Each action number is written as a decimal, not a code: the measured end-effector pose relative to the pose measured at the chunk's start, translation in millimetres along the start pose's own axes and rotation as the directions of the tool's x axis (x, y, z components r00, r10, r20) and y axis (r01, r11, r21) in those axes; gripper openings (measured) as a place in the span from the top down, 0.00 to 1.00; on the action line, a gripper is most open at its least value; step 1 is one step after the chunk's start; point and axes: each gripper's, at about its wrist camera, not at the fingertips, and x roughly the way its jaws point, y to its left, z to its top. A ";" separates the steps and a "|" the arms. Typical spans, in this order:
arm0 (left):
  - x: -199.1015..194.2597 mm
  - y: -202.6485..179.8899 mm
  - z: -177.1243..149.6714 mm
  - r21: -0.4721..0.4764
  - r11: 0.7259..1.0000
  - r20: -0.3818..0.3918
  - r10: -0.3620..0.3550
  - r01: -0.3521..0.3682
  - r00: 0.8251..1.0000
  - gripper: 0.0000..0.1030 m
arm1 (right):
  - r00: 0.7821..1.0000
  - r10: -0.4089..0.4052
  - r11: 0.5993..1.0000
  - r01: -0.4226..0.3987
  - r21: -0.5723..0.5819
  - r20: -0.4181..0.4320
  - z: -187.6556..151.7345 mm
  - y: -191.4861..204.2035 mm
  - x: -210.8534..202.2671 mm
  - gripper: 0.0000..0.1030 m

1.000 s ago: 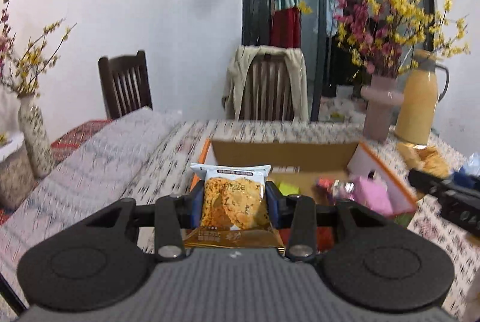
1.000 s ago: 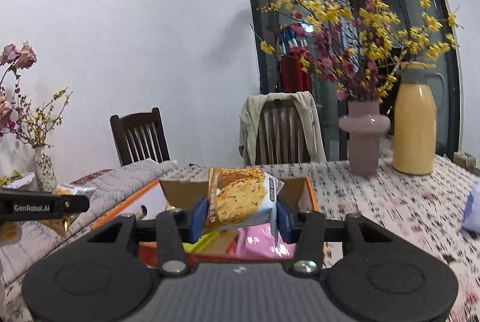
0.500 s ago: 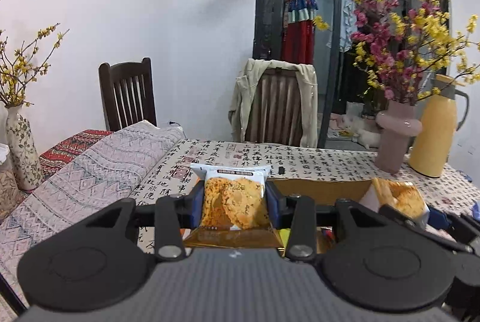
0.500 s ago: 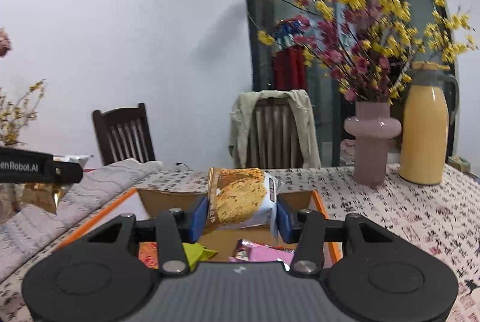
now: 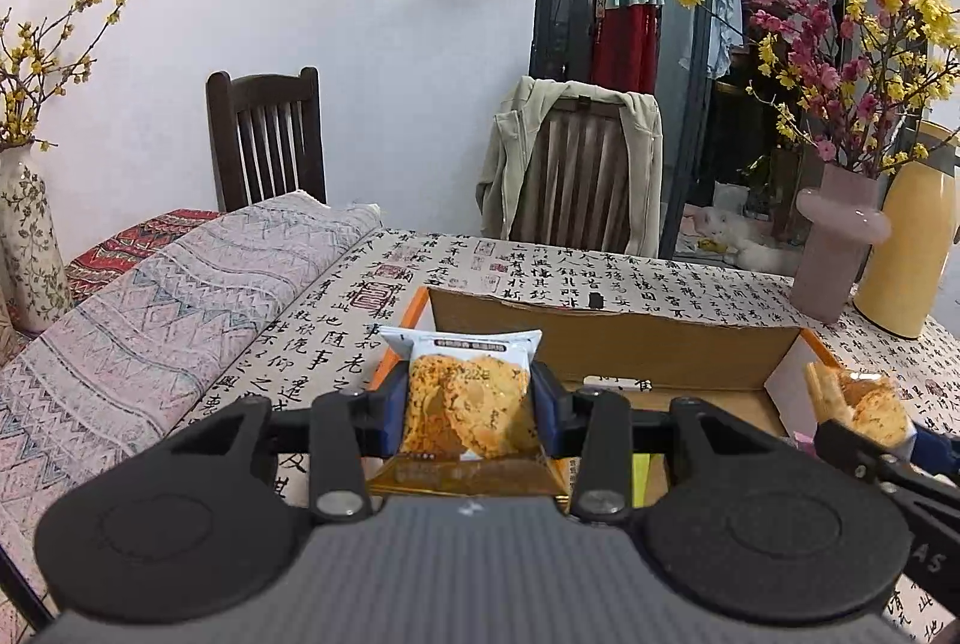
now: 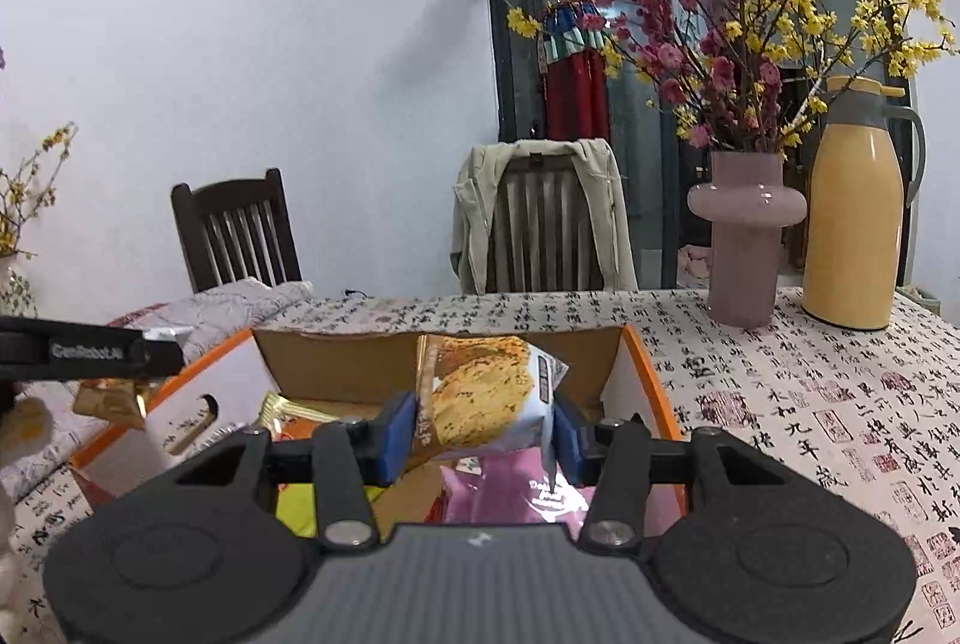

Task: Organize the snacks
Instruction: 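Carry both cookie packets over the box and release them inside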

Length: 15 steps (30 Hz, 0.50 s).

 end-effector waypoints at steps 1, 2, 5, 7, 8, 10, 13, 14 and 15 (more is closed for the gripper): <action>-1.2 0.8 -0.7 -0.006 1.000 0.008 0.000 0.000 1.000 0.59 | 1.000 -0.003 1.000 0.003 0.002 -0.008 -0.6 0.1 1.1 0.54; -2.6 0.4 -0.8 -0.010 1.000 0.014 -0.002 0.002 1.000 0.59 | 1.000 -0.003 1.000 0.003 0.005 -0.013 -1.2 -0.3 1.7 0.53; -5.7 1.0 -0.4 -0.027 1.000 0.028 0.005 -0.004 1.000 0.28 | 1.000 -0.006 1.000 0.006 0.011 -0.012 -1.9 -0.8 1.3 0.34; -9.5 2.6 -1.1 -0.042 0.999 0.059 0.027 -0.024 0.998 0.00 | 1.000 -0.013 1.000 0.013 0.014 0.003 -2.1 -1.2 -1.2 0.14; -12.1 3.0 -1.5 -0.043 0.998 0.078 0.040 -0.037 0.996 0.00 | 1.000 -0.012 1.000 0.012 0.019 0.006 -2.2 -2.0 -2.1 0.08; -12.6 3.2 -1.0 -0.045 0.999 0.076 0.032 -0.029 0.997 0.00 | 1.000 -0.019 0.999 0.018 0.037 0.004 -3.2 -4.2 -2.4 0.00; -9.4 3.1 -1.6 -0.044 0.998 0.065 0.037 -0.034 0.997 0.00 | 0.999 -0.033 0.998 0.034 0.057 -0.007 -3.4 -7.3 -1.0 0.00; -8.6 3.0 -1.9 -0.044 0.998 0.061 0.037 -0.035 0.997 0.00 | 0.999 -0.033 0.998 0.034 0.061 -0.008 -3.4 -8.0 -1.0 0.00; -7.8 3.1 -2.1 -0.045 0.998 0.058 0.039 -0.036 0.998 0.00 | 0.999 -0.034 0.997 0.035 0.063 -0.007 -3.2 -8.6 -0.8 0.00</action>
